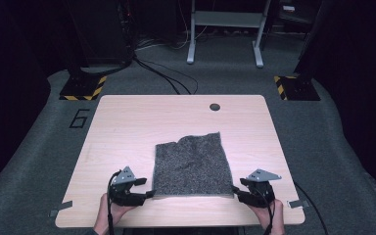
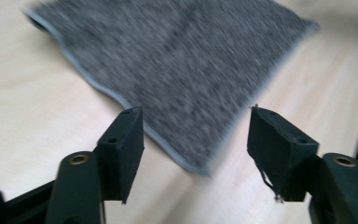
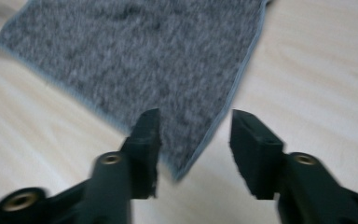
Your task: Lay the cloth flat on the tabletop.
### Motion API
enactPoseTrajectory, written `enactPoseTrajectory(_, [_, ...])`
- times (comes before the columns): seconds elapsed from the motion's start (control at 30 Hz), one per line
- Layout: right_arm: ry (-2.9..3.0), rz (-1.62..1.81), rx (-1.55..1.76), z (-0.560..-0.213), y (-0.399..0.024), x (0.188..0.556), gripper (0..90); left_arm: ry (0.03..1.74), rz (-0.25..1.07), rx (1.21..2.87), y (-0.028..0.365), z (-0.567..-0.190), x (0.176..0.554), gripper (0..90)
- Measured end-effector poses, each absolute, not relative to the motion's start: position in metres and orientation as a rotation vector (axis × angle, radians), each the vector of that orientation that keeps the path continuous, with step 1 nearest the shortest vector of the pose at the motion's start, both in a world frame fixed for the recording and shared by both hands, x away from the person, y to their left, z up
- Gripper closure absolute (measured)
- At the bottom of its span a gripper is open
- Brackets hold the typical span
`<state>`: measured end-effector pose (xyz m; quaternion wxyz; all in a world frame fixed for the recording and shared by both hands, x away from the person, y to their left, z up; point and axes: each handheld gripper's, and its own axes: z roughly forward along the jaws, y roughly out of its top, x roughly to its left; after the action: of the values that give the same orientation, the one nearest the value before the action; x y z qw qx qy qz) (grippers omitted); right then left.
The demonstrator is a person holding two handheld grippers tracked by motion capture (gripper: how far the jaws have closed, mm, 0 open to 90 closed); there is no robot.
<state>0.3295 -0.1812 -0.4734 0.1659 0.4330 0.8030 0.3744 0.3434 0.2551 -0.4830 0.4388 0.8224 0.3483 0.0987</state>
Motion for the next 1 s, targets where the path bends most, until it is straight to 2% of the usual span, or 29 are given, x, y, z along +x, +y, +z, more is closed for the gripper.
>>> enactPoseTrajectory(0.1, [2.266, 1.080, 1.223, -0.470, -0.173, 0.347, 42.1, 0.889, 0.287, 2.012, 0.254, -0.475, 0.361, 33.6])
enactPoseTrajectory(0.2, [2.263, 1.060, 1.226, -0.475, -0.159, 0.370, 40.0, 0.913, 0.313, 2.025, 0.243, -0.477, 0.385, 33.3])
enactPoseTrajectory(0.37, [2.289, 0.991, 1.220, -0.495, -0.133, 0.401, 46.1, 0.935, 0.293, 2.072, 0.219, -0.496, 0.408, 38.3])
enactPoseTrajectory(0.43, [2.310, 0.958, 1.209, -0.502, -0.129, 0.407, 52.7, 0.932, 0.278, 2.099, 0.214, -0.503, 0.412, 43.9])
enactPoseTrajectory(0.6, [2.327, 0.922, 1.225, -0.510, -0.127, 0.406, 63.9, 0.924, 0.229, 2.159, 0.211, -0.516, 0.412, 55.1])
enactPoseTrajectory(1.0, [2.326, 0.912, 1.261, -0.513, -0.136, 0.376, 71.8, 0.883, 0.180, 2.158, 0.218, -0.519, 0.382, 57.2])
